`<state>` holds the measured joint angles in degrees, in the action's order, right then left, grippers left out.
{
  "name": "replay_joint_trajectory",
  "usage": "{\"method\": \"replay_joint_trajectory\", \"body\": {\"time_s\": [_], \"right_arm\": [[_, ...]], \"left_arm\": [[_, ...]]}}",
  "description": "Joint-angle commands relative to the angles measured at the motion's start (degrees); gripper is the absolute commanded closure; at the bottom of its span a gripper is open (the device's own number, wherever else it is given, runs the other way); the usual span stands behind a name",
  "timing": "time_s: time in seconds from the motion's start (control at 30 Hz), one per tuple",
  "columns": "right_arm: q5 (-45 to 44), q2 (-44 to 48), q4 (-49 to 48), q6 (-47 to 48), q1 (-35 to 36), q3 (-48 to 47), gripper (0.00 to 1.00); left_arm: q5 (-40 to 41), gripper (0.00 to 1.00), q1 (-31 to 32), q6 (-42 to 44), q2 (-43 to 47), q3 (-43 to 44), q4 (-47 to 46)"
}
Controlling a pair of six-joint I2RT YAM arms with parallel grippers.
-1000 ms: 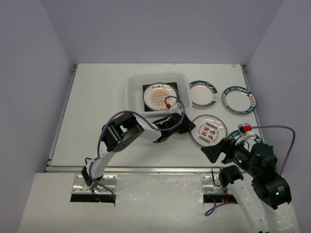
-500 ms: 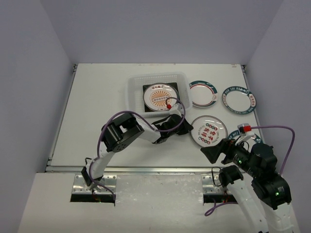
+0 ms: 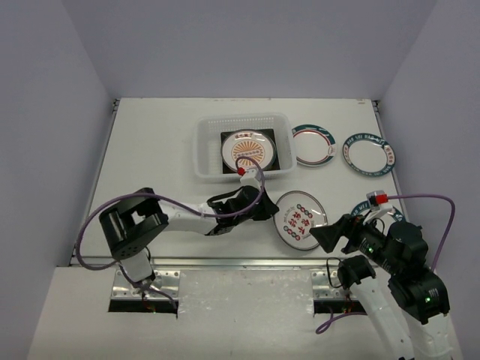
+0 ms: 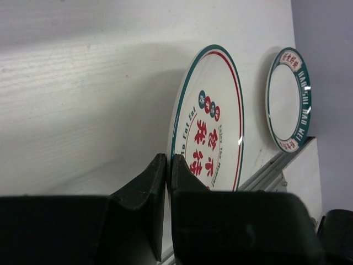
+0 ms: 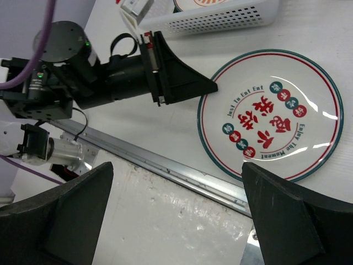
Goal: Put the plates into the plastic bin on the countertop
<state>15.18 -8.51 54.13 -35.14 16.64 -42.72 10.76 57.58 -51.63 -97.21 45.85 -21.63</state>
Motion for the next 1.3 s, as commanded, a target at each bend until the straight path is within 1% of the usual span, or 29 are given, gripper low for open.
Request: {"method": "replay_joint_trajectory", "body": {"time_s": [0.0, 0.27, 0.33, 0.4, 0.43, 0.5, 0.6, 0.63, 0.7, 0.77, 0.83, 0.9, 1.0, 1.03, 1.1, 1.13, 1.27], "right_arm": [[0.29, 0.17, -2.89, -0.64, -0.04, 0.18, 0.01], [0.55, 0.17, -2.63, -0.90, -0.03, -0.60, 0.01], [0.48, -0.29, -2.62, -0.74, -0.03, -1.43, 0.01], [0.64, -0.54, -2.54, -0.81, -0.03, -1.93, 0.01], [0.64, -0.71, -2.54, -0.81, -0.03, -2.19, 0.01], [0.91, -0.89, -2.71, -1.25, -0.03, -2.37, 0.01], [1.25, -0.63, -3.05, -1.53, -0.03, -2.02, 0.01], [1.26, -0.61, -2.98, -1.60, -0.03, -2.00, 0.01], [1.26, -0.45, -2.79, -1.69, -0.12, -1.83, 0.01], [1.26, -0.19, -2.44, -1.78, -0.04, -1.84, 0.01], [1.19, -0.04, -2.12, -1.84, -0.06, -1.75, 0.01], [1.17, 0.16, -1.99, -1.87, -0.12, -1.70, 0.01], [1.09, 0.24, -1.54, -1.87, -0.12, -1.74, 0.01], [1.08, 0.25, -1.48, -1.87, -0.12, -1.75, 0.01], [0.54, 0.59, -0.84, -1.70, -0.12, -2.36, 0.01], [0.29, 0.73, -0.51, -1.60, -0.10, -2.61, 0.01], [-0.91, 1.39, 1.28, -0.99, -0.03, -3.88, 0.01]], "left_arm": [[0.13, 1.00, -0.28, 1.27, 7.59, -1.47, -0.86], [0.02, 1.00, -1.31, 2.14, 16.91, -0.98, 3.31], [0.20, 1.00, -2.39, 2.07, 19.58, -0.38, 6.06], [-0.30, 1.00, -5.35, 2.23, 20.75, 0.64, 8.26], [-0.32, 1.00, -5.41, 2.24, 21.27, 1.00, 8.29], [-2.04, 1.00, -10.37, 2.77, 22.06, 2.33, 10.13], [-0.84, 1.00, -14.76, 4.60, 21.76, 6.89, 14.15], [-0.86, 1.00, -15.20, 4.65, 21.50, 8.01, 14.31], [-2.72, 1.00, -21.48, 5.21, 20.27, 10.90, 16.66], [-4.60, 1.00, -26.47, 5.05, 18.43, 13.66, 17.61], [-4.10, 1.00, -28.33, 5.40, 16.72, 15.40, 18.89], [-2.32, 1.00, -30.81, 6.54, 14.79, 19.46, 21.00], [-3.57, 1.00, -33.76, 8.08, 6.27, 25.83, 24.24], [-3.88, 1.00, -34.47, 8.60, 5.30, 27.79, 25.33], [-4.44, 1.00, -35.87, 9.88, -0.97, 32.10, 27.63], [-4.87, 1.00, -36.40, 10.30, -2.57, 33.46, 28.26], [-6.32, 1.00, -37.45, 10.87, -4.39, 33.72, 28.10]]}}
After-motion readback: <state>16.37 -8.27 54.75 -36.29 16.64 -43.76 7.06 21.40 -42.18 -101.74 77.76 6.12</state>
